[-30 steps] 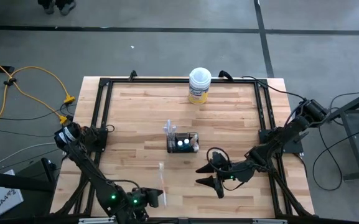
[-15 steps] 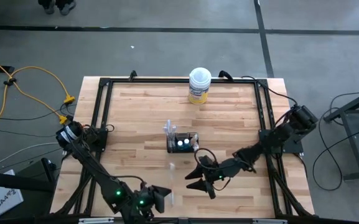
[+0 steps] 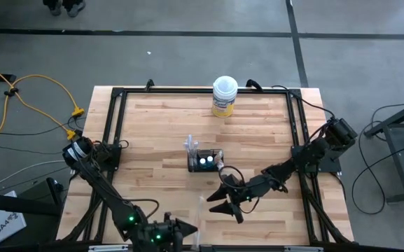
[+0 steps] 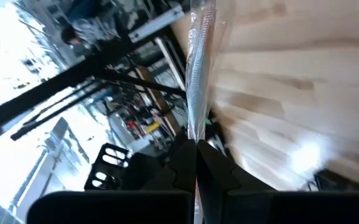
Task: Pick & Place toothbrushing station
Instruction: Put the orange toothbrush into the wire organizer
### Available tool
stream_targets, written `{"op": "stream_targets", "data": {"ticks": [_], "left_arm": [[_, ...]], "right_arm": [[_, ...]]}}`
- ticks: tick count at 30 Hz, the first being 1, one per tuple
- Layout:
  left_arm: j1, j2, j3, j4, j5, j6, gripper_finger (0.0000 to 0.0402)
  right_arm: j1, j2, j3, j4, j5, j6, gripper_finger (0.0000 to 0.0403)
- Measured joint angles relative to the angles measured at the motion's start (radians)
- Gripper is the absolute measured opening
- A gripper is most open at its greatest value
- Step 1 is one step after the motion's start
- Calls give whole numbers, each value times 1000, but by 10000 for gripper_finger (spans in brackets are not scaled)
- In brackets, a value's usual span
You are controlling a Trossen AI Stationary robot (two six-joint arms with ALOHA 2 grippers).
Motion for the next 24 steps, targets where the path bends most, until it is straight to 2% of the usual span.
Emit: {"op": "stream_targets", "data": {"ticks": [12, 24], "left_arm": [[25, 0, 0, 202, 105, 127, 0], [61, 0, 0, 208, 168, 115, 0]], "right_arm": [[1, 0, 0, 96, -60, -78, 201], [6, 0, -1, 132, -137, -87, 201]]}}
